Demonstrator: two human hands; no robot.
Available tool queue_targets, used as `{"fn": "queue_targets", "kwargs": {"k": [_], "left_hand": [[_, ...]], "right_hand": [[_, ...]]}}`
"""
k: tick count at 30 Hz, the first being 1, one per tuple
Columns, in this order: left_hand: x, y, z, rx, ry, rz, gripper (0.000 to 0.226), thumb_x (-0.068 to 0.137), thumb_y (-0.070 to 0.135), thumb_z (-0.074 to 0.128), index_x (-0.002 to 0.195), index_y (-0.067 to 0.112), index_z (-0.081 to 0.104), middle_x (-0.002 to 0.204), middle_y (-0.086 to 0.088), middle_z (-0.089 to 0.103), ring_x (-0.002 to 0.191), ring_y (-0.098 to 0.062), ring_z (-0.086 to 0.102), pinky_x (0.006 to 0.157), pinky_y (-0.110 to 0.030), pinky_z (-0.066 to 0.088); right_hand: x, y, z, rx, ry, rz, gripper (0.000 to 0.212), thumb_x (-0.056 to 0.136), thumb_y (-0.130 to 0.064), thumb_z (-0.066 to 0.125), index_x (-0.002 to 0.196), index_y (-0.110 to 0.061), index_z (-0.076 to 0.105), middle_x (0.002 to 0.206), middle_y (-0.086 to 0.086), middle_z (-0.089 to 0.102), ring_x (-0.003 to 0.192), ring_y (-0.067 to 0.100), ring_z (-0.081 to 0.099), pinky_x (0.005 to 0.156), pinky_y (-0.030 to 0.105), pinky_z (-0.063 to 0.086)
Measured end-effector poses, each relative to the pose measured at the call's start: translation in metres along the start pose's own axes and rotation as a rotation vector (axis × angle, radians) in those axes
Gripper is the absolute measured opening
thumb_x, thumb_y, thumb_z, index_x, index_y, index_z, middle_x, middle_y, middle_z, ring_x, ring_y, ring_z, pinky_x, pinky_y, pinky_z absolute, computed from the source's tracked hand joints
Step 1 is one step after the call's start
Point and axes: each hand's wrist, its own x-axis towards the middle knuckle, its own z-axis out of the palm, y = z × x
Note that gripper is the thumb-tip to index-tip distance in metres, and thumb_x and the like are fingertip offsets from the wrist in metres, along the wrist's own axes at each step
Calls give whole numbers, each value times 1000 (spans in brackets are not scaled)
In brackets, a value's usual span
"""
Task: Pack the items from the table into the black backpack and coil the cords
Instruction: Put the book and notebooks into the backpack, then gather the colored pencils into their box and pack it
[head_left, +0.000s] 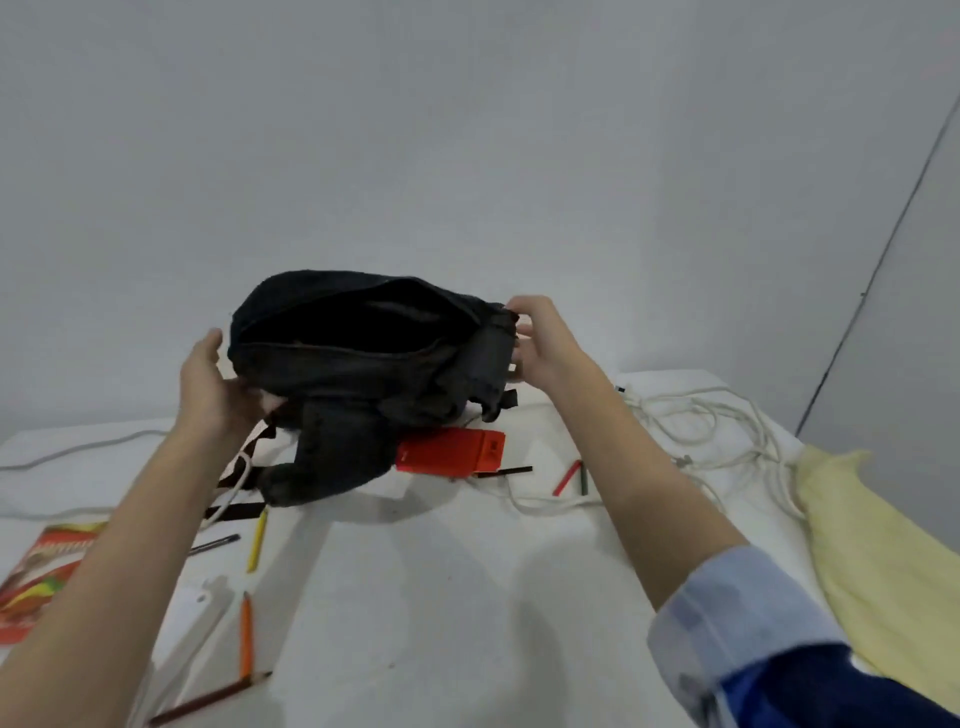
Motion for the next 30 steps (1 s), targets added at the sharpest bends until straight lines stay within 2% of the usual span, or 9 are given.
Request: {"fn": "queue_targets", "kwargs": {"k": [2, 5, 8, 12, 15, 18, 22, 27, 30], "left_hand": [[2, 1, 5, -123, -49, 29, 21, 66, 2, 39, 84, 10, 44, 79, -7, 46, 55, -17, 62, 74, -35, 54], [22, -2, -2, 85, -42, 150, 54, 85, -12, 28, 135, 8, 34, 83, -5, 59, 63, -12, 63, 61, -28, 53], [43, 4, -1, 299, -111, 253, 48, 88, 30, 62, 132, 21, 45, 100, 2, 66, 75, -4, 67, 67, -22, 54], [65, 15, 25, 342, -251, 197, 32, 99, 35, 40, 92, 21, 67, 67, 12, 68, 59, 1, 63, 56, -16, 50], [92, 24, 25, 502, -212, 275, 47, 93, 42, 49, 130, 13, 50, 109, -5, 68, 87, -11, 64, 86, -32, 54], [119, 20, 11, 740, -166, 368, 59, 86, 26, 63, 137, 6, 40, 130, -12, 53, 102, -19, 58, 94, -31, 50], [151, -1, 7, 794, 84, 608, 56, 83, 0, 62, 134, 9, 39, 130, -11, 51, 88, -14, 51, 78, -14, 47], [178, -6, 7, 1036, 447, 565, 99, 69, 33, 80, 145, 8, 23, 149, -16, 26, 135, -36, 27, 107, -49, 29], [197, -12, -19, 971, 231, 184, 120, 48, 73, 74, 141, 8, 33, 141, -14, 44, 127, -32, 44, 108, -48, 33]], "right_hand": [[9, -14, 12, 95, -12, 25, 5, 83, -11, 44, 85, -8, 40, 58, 1, 39, 44, 13, 35, 57, 25, 32], [27, -25, 24, 221, -55, -2, 44, 78, -11, 49, 117, -5, 30, 84, 9, 58, 70, 22, 57, 77, 34, 43], [40, -29, 42, 273, -187, -92, 71, 48, -3, 45, 118, 5, 37, 102, 17, 56, 88, 30, 59, 85, 35, 46], [60, -28, 65, -38, -289, -199, 87, 69, 21, 34, 148, -4, 6, 109, 18, 51, 92, 21, 60, 85, 28, 46], [87, -28, 68, -504, -303, -380, 100, 79, 15, 59, 149, -14, -6, 154, 11, 21, 139, 22, 29, 111, 34, 30], [110, -28, 67, -717, 28, -560, 117, 66, -22, 85, 150, -16, 4, 148, 7, 32, 137, 23, 31, 112, 40, 28], [131, -7, 75, -757, 527, -505, 125, 51, -72, 74, 146, -17, 14, 143, 9, 34, 133, 29, 30, 105, 51, 26], [169, 10, 80, -553, 463, -296, 106, 54, -87, 55, 130, -15, 36, 127, 3, 46, 117, 28, 47, 103, 49, 37], [184, 8, 70, -458, 306, -366, 81, 58, -79, 63, 111, -20, 44, 103, -6, 54, 100, 19, 56, 93, 37, 47]]}}
